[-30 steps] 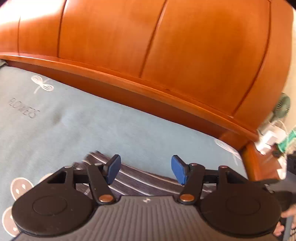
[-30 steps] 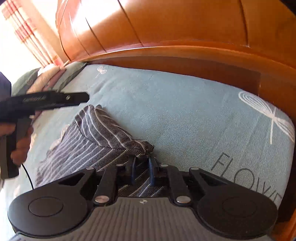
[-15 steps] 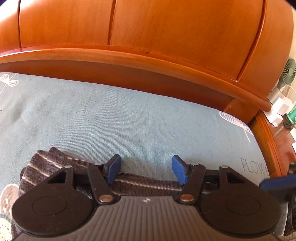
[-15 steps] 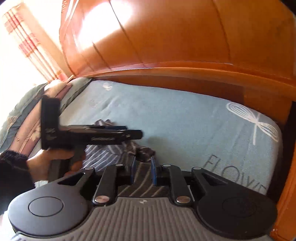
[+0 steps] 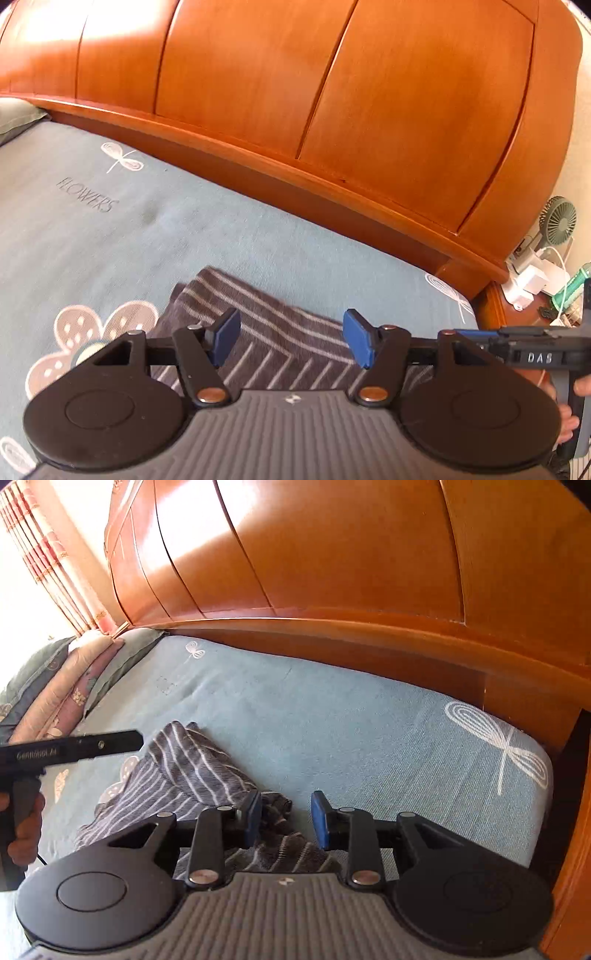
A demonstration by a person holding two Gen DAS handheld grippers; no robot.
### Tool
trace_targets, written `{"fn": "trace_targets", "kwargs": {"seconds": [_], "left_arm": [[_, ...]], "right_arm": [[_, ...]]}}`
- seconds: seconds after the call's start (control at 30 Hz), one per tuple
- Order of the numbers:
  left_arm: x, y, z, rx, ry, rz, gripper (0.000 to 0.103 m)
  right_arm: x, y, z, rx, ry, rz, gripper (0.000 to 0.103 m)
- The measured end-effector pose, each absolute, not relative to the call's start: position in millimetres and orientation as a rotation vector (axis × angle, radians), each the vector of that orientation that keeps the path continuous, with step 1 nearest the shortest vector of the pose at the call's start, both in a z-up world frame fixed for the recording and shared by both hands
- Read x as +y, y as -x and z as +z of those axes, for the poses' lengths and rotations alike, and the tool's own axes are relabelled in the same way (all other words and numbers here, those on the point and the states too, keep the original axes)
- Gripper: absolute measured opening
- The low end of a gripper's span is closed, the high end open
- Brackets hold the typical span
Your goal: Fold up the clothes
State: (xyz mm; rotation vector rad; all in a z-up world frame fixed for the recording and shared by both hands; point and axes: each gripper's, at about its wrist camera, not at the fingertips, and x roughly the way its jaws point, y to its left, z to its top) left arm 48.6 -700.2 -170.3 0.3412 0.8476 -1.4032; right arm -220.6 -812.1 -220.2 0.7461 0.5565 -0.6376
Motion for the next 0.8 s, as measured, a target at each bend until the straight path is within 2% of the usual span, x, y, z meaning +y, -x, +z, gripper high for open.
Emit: {"fn": "trace_targets", "kwargs": {"seconds": [0.13,0.27,0.37,0.53,0.67,0.73,0.8], "left_arm": [[-652,-33,-185,0.844,-0.401,-1.38,0.064],[-627,-38,-216,0.847,-0.43,-1.303,0.066],[-618,-56,-228,0.883,-0.391,-1.243,0.062],[-604,-74,-202,0.832,-0.297,-1.214,0.065],[-608,-86,-220,0.886,-0.331,-1.151,0.071],[-609,-95,-236,0.964,-0.344,-1.074,0.069],[-598,-99,-231,0.966,-0.296,-1.06,0.069]], "right_arm": [[-779,210,-213,0.625,-0.732,-0.468,0.035],[-732,189,-238,0.758,-0.722,-0.313,0.034],[-705,181,-254,0.871,-0.679,-0.319,0.035],[-682,182,-235,0.853,-0.686,-0.291,0.035],[-667,173,-225,0.834,-0.684,-0.23,0.035],[-661,170,-223,0.839,-0.67,-0.226,0.04],[-656,166,-220,0.844,-0.655,-0.228,0.04]]}}
